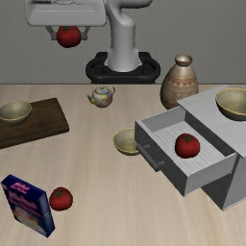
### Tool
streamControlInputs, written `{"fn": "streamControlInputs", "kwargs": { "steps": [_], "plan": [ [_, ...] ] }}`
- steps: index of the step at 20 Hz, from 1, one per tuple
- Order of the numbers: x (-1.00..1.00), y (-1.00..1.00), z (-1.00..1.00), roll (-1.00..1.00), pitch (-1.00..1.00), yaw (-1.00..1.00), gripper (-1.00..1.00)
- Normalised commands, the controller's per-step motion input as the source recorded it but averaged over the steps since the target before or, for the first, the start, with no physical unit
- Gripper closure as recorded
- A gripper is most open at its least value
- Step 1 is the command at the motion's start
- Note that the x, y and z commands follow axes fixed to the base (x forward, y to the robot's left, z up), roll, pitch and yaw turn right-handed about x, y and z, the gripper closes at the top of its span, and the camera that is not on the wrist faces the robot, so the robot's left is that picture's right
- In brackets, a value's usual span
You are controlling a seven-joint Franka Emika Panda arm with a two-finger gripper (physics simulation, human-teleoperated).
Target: Pick the tomato next to the cutting board and place it on the porcelain bowl at the top of the cabinet
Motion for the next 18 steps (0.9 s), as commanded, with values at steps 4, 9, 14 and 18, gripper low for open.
{"fn": "streamControlInputs", "kwargs": {
  "steps": [4,9,14,18],
  "plan": [
    [1.0,0.0,0.0,0.0,0.0,0.0,1.0],
    [0.8,0.2,0.0,0.0,0.0,0.0,1.0],
    [0.0,1.0,0.0,0.0,0.0,0.0,1.0],
    [0.0,1.0,0.0,0.0,0.0,0.0,1.0]
  ]
}}
